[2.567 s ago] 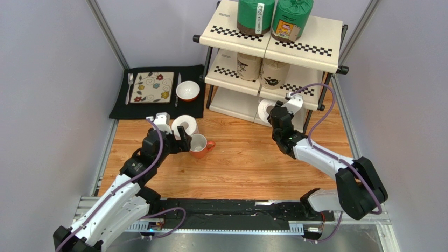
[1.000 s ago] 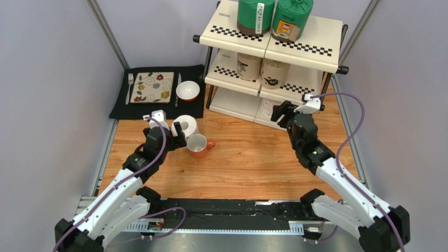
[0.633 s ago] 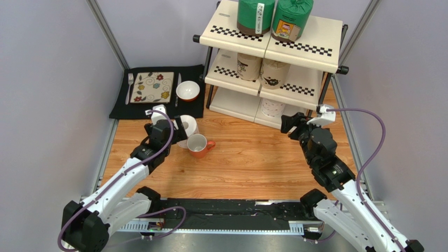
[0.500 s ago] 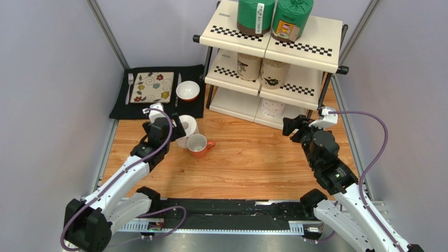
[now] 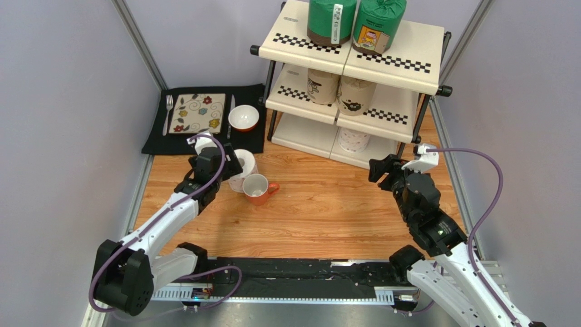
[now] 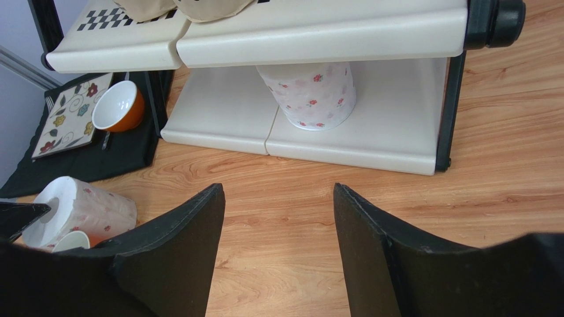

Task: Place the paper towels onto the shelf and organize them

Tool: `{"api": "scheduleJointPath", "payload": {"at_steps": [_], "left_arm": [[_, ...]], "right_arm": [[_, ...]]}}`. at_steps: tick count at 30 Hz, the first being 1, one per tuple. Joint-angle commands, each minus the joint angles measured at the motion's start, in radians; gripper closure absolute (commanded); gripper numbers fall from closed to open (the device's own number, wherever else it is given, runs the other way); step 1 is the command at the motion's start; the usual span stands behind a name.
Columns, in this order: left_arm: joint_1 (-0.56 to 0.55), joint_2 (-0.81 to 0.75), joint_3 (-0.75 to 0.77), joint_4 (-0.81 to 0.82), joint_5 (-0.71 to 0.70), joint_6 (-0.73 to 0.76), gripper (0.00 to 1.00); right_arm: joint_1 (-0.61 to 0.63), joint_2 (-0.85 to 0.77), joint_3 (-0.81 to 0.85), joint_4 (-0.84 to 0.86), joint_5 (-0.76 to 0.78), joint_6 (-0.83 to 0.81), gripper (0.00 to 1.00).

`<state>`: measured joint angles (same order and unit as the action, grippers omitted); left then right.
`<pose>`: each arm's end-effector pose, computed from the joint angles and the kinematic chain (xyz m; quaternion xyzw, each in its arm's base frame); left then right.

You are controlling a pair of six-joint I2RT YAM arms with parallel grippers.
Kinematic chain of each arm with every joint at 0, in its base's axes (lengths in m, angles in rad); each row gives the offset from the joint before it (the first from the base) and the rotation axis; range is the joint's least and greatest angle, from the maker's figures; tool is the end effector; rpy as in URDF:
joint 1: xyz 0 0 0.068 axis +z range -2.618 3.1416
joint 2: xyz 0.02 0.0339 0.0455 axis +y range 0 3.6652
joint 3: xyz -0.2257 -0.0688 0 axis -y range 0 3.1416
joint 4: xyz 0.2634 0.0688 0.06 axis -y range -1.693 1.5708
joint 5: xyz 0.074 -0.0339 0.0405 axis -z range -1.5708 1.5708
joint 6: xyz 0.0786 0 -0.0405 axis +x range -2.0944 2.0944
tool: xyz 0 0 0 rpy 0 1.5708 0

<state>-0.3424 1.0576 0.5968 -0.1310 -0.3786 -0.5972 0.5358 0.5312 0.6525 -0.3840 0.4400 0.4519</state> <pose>0.2865 -0.0713 0.1647 -0.1979 0.8485 -0.0610 0.4869 0.2060 0.0834 0.2816 0.1002 0.7794 0.1289 0.6049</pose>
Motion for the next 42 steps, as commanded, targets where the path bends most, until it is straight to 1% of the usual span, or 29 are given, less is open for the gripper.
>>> {"api": "scheduleJointPath", "payload": {"at_steps": [1,2,5,6,8,9,11,12,14,15,18,19,21,25,27,29,34,37,38,42], "left_arm": [[0.008,0.037,0.035,0.067,0.023,-0.001,0.02],[0.008,0.047,0.038,0.073,0.027,0.007,0.03],[0.008,0.085,0.052,0.08,0.041,0.013,0.09],[0.008,0.093,0.054,0.08,0.044,0.013,0.13],[0.008,0.113,0.057,0.082,0.052,0.013,0.17],[0.008,0.119,0.057,0.082,0.053,0.014,0.21],[0.008,0.131,0.057,0.088,0.058,0.014,0.26],[0.008,0.134,0.058,0.091,0.06,0.014,0.3],[0.008,0.142,0.061,0.097,0.073,0.013,0.36],[0.008,0.145,0.063,0.1,0.082,0.013,0.44],[0.008,0.153,0.069,0.125,0.122,0.016,0.57],[0.008,0.16,0.073,0.128,0.136,0.016,0.59],[0.008,0.171,0.103,0.126,0.148,0.017,0.62],[0.008,0.225,0.178,0.156,0.196,0.016,0.63],[0.008,0.261,0.241,0.157,0.213,0.014,0.64],[0.008,0.288,0.299,0.168,0.245,0.001,0.64],[0.0,0.38,0.382,0.221,0.371,-0.073,0.65],[-0.044,0.424,0.446,0.24,0.369,-0.064,0.66],[-0.07,0.433,0.457,0.255,0.363,-0.059,0.66],[-0.116,0.502,0.497,0.297,0.339,-0.065,0.66]], "right_arm": [[0.006,-0.017,0.001,-0.016,0.02,0.007,0.35],[0.006,-0.02,0.002,-0.021,0.02,0.011,0.35],[0.006,-0.037,0.004,-0.039,0.029,0.013,0.35],[0.006,-0.046,0.003,-0.042,0.031,0.014,0.35],[0.006,-0.057,0.001,-0.056,0.04,0.014,0.35],[0.006,-0.065,-0.001,-0.061,0.042,0.016,0.35],[0.006,-0.069,-0.002,-0.075,0.048,0.019,0.35],[0.006,-0.077,-0.001,-0.078,0.048,0.018,0.35],[0.004,-0.082,-0.002,-0.088,0.052,0.021,0.36],[0.006,-0.089,-0.002,-0.09,0.055,0.021,0.36],[0.007,-0.102,-0.008,-0.099,0.062,0.024,0.35],[0.006,-0.103,-0.008,-0.105,0.066,0.034,0.35],[0.004,-0.111,-0.005,-0.11,0.066,0.047,0.36],[0.004,-0.12,0.002,-0.113,0.049,0.068,0.36],[0.004,-0.117,0.009,-0.115,0.046,0.073,0.36],[0.006,-0.119,0.012,-0.121,0.045,0.076,0.36],[0.006,-0.129,0.012,-0.136,0.055,0.08,0.36],[0.006,-0.135,0.01,-0.147,0.059,0.084,0.36],[0.006,-0.14,0.012,-0.15,0.06,0.084,0.36],[0.004,-0.152,0.015,-0.167,0.068,0.084,0.36]]}}
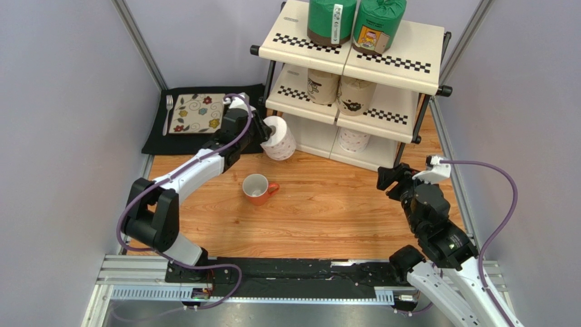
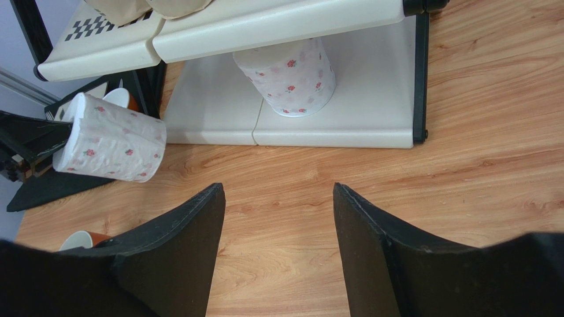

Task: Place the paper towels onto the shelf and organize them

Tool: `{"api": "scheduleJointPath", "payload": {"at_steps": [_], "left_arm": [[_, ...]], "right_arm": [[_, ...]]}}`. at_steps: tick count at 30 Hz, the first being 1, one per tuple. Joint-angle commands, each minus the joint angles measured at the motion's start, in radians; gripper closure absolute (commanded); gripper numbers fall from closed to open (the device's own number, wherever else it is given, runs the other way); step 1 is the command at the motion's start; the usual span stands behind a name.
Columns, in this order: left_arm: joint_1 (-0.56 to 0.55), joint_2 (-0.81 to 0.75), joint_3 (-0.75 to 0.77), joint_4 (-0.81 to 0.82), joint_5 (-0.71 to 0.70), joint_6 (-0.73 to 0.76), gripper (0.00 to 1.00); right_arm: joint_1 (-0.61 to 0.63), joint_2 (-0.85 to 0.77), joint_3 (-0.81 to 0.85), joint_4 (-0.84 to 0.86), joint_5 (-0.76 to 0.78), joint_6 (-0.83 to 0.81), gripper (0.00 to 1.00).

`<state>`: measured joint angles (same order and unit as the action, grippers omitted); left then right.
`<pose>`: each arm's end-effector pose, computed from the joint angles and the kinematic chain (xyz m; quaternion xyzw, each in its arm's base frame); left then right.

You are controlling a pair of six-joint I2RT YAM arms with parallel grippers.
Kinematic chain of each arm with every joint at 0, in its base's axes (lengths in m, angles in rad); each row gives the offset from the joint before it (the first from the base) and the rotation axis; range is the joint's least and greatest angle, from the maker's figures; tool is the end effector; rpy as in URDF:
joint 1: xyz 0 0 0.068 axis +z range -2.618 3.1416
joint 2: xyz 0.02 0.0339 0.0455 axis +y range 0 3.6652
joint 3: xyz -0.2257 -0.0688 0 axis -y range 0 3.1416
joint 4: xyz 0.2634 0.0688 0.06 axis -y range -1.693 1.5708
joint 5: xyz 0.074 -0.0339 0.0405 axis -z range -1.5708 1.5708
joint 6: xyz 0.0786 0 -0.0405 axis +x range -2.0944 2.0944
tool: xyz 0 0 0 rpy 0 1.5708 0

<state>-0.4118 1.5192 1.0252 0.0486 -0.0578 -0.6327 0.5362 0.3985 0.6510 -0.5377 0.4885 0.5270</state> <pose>0.3742 -0.1585 0.2011 -0.1085 0.8386 -0.2448 0.4744 0.1819 0.0652 0.2846 0.1414 0.7773 0.1280 0.5995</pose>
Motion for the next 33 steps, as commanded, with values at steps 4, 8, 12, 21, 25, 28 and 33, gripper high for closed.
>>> {"api": "scheduleJointPath", "payload": {"at_steps": [4,8,12,21,25,28,33], "left_arm": [[-0.07,0.096,0.082,0.18,0.006,-0.077,0.66],[-0.099,0.133,0.078,0.27,-0.026,-0.105,0.66],[-0.117,0.168,0.033,0.399,-0.066,-0.188,0.66],[-0.188,0.291,0.045,0.594,-0.112,-0.274,0.66],[-0.206,0.355,0.114,0.605,-0.112,-0.285,0.66],[-0.211,0.389,0.139,0.622,-0.125,-0.285,0.66],[-0.209,0.42,0.164,0.652,-0.158,-0.286,0.65]], "right_arm": [[0.005,-0.038,0.022,-0.038,0.03,0.008,0.36],[0.005,-0.059,0.022,-0.048,0.045,0.01,0.36],[0.005,-0.066,0.029,-0.054,0.055,0.008,0.36],[0.005,-0.07,0.045,-0.079,0.067,-0.002,0.35],[0.004,-0.081,0.042,-0.085,0.079,-0.007,0.35],[0.004,-0.09,0.032,-0.087,0.082,-0.002,0.34],[0.004,-0.09,0.024,-0.087,0.076,0.002,0.34]]}}
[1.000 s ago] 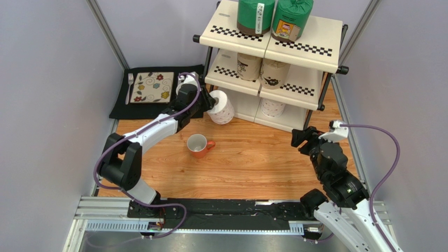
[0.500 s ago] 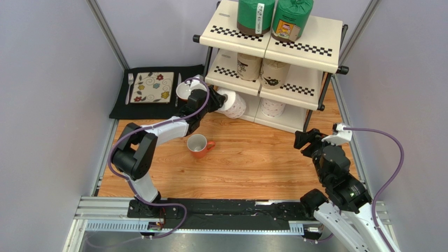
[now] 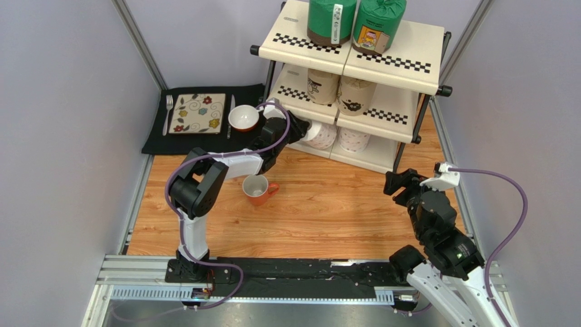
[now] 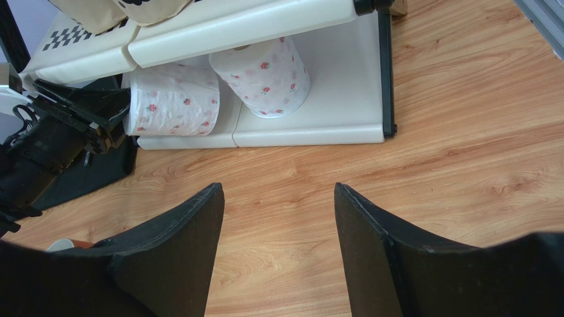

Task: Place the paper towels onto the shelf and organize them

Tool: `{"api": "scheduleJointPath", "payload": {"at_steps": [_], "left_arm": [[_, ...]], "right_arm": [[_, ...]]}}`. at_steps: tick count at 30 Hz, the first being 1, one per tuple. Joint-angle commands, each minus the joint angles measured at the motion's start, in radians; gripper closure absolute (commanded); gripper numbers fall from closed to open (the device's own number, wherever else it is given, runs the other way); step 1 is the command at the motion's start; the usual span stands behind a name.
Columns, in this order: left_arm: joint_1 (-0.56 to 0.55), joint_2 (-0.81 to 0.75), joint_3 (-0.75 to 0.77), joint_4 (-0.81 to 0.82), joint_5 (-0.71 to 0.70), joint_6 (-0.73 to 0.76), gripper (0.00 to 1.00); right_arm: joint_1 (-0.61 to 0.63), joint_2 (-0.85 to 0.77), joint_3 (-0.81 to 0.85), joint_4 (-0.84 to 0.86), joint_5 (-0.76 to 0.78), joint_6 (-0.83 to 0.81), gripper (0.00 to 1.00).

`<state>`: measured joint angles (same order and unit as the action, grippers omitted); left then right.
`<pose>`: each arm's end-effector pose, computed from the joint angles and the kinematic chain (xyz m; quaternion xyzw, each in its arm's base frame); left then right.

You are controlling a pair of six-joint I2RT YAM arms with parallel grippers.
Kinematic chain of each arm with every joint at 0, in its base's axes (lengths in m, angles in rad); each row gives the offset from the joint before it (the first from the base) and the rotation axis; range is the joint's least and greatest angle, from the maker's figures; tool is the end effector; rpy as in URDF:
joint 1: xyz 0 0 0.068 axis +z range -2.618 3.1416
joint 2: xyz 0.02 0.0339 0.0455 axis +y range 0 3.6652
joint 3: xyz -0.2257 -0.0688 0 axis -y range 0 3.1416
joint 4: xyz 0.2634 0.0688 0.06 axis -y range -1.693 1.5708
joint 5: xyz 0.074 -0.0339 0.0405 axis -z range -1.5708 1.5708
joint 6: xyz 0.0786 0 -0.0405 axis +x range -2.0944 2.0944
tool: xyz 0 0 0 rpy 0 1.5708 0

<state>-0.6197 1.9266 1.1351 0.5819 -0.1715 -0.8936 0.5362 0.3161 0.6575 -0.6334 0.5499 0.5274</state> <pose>0.3941 -0.2647 0.1483 -0.1591 0.7597 -0.3820 0.5016 0.1660 0.0508 0.2878 0.1586 0.7730 0.1034 0.6055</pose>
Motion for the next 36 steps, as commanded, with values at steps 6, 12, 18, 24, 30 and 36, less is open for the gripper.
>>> {"api": "scheduleJointPath", "payload": {"at_steps": [6,12,18,24,30,36], "left_arm": [[-0.003,0.055,0.092,0.125,-0.075,-0.016,0.63],[-0.008,0.089,0.107,0.141,-0.079,-0.007,0.45],[-0.009,0.091,0.074,0.168,-0.074,-0.011,0.3],[-0.011,0.055,0.003,0.214,-0.068,-0.022,0.17],[-0.009,0.009,-0.06,0.249,-0.048,-0.039,0.06],[-0.009,-0.063,-0.149,0.288,-0.028,-0.059,0.04]], "right_arm": [[0.004,-0.002,0.014,0.009,0.018,0.002,0.34],[0.005,0.005,0.007,0.014,0.021,0.006,0.34],[0.005,0.011,0.004,0.014,0.018,0.008,0.34],[0.005,0.017,-0.004,0.015,0.01,0.022,0.34],[0.005,0.018,-0.006,0.017,0.008,0.026,0.34],[0.005,0.012,-0.004,0.009,0.013,0.032,0.34]]}}
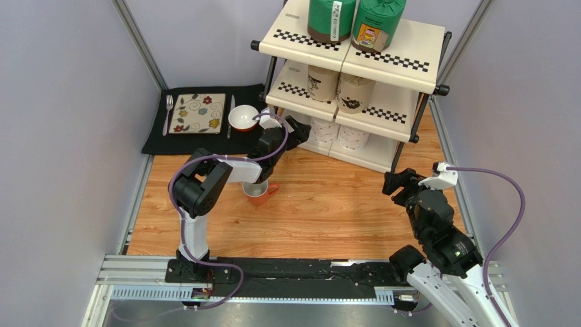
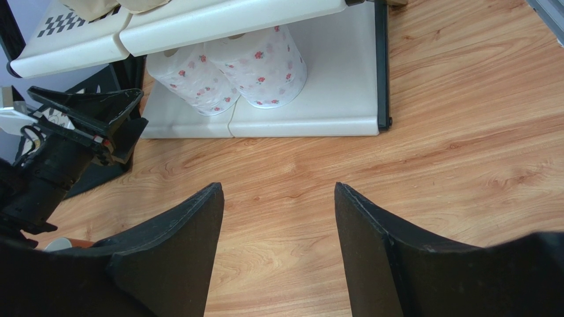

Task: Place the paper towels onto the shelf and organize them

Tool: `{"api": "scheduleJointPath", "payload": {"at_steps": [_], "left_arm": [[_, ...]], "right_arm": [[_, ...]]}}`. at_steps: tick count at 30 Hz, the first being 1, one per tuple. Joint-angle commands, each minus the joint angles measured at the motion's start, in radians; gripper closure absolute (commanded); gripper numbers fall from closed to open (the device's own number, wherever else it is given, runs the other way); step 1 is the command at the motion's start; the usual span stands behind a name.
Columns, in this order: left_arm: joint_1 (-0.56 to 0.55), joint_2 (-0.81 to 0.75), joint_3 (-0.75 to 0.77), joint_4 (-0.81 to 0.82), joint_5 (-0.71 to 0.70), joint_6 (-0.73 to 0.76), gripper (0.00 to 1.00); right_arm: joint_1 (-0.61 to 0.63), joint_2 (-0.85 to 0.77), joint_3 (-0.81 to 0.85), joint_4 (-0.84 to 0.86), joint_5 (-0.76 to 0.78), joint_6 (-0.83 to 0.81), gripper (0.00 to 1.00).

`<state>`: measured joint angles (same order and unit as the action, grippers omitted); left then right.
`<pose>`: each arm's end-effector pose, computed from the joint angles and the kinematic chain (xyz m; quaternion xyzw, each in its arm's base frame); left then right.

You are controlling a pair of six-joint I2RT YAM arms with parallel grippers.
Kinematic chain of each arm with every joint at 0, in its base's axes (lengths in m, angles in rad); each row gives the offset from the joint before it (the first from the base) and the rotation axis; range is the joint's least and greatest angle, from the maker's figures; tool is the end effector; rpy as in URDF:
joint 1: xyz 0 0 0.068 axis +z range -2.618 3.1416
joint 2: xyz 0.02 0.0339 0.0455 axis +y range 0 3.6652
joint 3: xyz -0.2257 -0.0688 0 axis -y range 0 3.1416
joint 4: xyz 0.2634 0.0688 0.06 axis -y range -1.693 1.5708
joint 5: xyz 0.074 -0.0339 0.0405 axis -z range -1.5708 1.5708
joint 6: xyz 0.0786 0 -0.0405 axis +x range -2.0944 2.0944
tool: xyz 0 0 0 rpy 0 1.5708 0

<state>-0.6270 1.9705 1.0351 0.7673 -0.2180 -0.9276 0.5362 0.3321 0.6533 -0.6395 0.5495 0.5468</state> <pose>0.3833 -0.2567 0.1198 -0.1831 0.7404 -0.3906 0.5155 0.1685 0.0524 0.2830 0.1631 0.7790 0.1024 0.5967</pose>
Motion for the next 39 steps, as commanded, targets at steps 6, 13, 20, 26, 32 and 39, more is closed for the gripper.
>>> {"api": "scheduleJointPath", "payload": {"at_steps": [6,13,20,26,32,39], "left_arm": [[-0.002,-0.22,-0.125,0.113,0.016,0.01,0.03],[-0.003,-0.428,-0.225,0.032,0.055,0.104,0.02],[-0.002,-0.715,-0.343,-0.297,0.077,0.285,0.01],[-0.002,-0.95,-0.421,-0.473,0.013,0.384,0.01],[0.001,-1.07,-0.458,-0.528,-0.05,0.441,0.01],[0.013,-1.044,-0.426,-0.56,-0.037,0.467,0.01]], "right_arm": [[0.004,-0.01,0.0,0.0,0.013,0.018,0.34],[0.005,0.011,-0.035,0.017,-0.011,0.062,0.34],[0.005,0.192,-0.126,0.211,-0.097,0.182,0.29],[0.005,0.412,-0.178,0.46,-0.046,0.254,0.24],[0.005,0.554,-0.418,1.153,0.053,0.306,0.11],[-0.007,0.764,-0.314,1.25,0.127,0.269,0.0]]}}
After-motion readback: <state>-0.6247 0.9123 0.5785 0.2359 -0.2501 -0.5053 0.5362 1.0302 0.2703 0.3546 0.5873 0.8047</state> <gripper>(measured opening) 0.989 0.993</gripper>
